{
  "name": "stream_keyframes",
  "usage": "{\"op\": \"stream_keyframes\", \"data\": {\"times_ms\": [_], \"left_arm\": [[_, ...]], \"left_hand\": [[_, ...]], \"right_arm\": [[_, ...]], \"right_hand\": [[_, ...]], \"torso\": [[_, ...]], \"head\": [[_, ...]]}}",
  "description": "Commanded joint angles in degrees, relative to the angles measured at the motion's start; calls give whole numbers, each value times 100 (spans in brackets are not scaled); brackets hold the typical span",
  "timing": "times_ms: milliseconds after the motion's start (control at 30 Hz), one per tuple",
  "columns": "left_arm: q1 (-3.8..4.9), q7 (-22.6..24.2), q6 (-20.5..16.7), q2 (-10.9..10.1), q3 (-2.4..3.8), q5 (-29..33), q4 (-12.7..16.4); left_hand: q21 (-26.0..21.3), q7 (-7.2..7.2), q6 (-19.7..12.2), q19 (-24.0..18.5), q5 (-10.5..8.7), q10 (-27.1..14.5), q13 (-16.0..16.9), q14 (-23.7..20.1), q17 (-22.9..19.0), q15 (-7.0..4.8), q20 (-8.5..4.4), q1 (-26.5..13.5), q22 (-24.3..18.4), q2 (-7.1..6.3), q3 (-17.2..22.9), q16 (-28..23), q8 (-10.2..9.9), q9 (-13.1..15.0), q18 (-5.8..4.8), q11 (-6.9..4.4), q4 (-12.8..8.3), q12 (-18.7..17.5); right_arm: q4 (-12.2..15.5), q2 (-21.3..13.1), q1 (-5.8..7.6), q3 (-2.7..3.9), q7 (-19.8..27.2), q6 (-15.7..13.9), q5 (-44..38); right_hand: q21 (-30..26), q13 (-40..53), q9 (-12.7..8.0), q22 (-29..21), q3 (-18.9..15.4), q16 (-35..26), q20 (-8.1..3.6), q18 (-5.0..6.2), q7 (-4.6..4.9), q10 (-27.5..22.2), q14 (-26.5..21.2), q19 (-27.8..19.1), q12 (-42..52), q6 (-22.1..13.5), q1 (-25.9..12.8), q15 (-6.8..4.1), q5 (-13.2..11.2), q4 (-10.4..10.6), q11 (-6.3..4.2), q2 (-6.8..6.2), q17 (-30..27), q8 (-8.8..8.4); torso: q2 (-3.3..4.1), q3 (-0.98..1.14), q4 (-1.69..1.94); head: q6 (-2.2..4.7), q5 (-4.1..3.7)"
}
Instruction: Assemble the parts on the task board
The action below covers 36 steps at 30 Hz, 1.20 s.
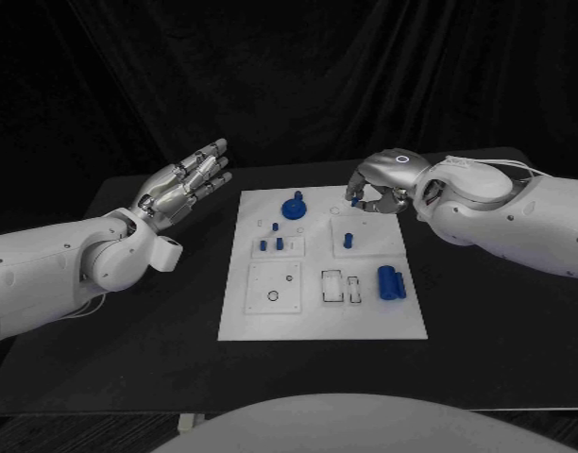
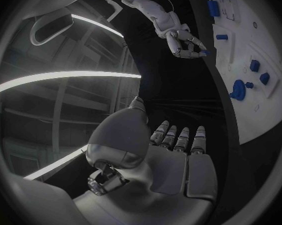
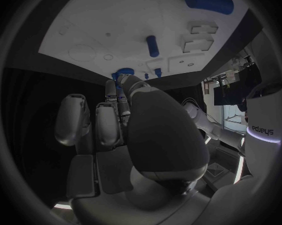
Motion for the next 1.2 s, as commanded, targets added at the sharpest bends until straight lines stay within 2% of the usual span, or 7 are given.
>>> {"op": "stream_keyframes", "data": {"times_ms": [33,267,400,433,533,833,1200], "left_arm": [[-9,452,99,24,6,55,-7],[-11,530,25,38,6,55,-17],[-11,582,-74,16,6,55,-4],[-11,591,-93,12,6,55,0],[-11,627,-152,-7,6,55,17],[-11,623,-156,-12,6,55,29],[-11,613,-104,7,6,55,30]], "left_hand": [[-20,-34,2,4,23,-12,9,-2,-8,35,44,62,-6,-16,-39,-21,16,4,64,46,-3,29],[-20,-37,43,4,46,-12,13,-2,-8,-51,-16,134,-6,-18,-110,-21,23,10,96,66,-3,57],[-20,-19,56,4,28,-12,14,-2,-8,-171,-180,154,-6,-14,-159,-21,24,11,61,59,-3,70],[-20,-14,58,4,14,-8,18,-2,-8,-282,-357,162,-6,-16,-197,-21,23,11,-6,63,-2,95],[-20,-68,49,4,18,-10,18,-2,-8,-317,-502,179,-6,-14,-234,-21,21,9,-115,99,-3,101],[-20,-60,55,4,26,-12,17,-2,-8,-268,-483,191,-6,8,-239,-21,22,10,-152,122,-2,100],[-20,14,70,4,115,-16,15,-2,-8,-138,-334,259,-6,60,-237,-21,24,11,-146,42,-4,90]], "right_arm": [[296,-15,32,3,-138,18,67],[695,237,16,3,-201,326,82],[732,431,-110,3,-181,330,42],[720,479,-141,3,-169,318,31],[645,655,-258,3,-135,354,-32],[468,962,-499,3,-102,484,-142],[465,1033,-630,3,-131,588,-157]], "right_hand": [[10,-14,9,948,52,20,36,16,29,28,27,11,6,12,-45,49,-61,0,13,-2,-6,24],[-17,-31,13,940,82,5,52,23,41,29,20,1,-16,-16,-54,61,-119,-25,25,-8,-38,7],[-35,-41,13,934,104,11,59,28,48,23,23,-6,-30,-39,-49,66,-128,-44,31,-9,-29,-7],[-31,-41,13,936,105,13,59,27,48,23,23,-5,-30,-39,-49,66,-128,-44,31,-9,-26,-7],[-56,-48,15,928,128,14,63,34,53,28,26,-12,-37,-56,-39,68,-115,-68,32,-11,-30,-18],[-82,-52,15,920,134,-5,66,40,59,29,19,-21,-41,-66,-46,70,-117,-73,37,-14,-67,-24],[-103,-56,15,914,142,-13,69,45,62,29,14,-28,-46,-76,-50,73,-129,-81,39,-14,-82,-31]], "torso": [[-4,0,-3],[3,-1,6],[4,-6,2],[7,-5,3],[13,-2,5],[7,3,-1],[1,0,-2]], "head": [[1,52],[1,83],[1,139],[1,151],[1,222],[1,387],[1,436]]}}
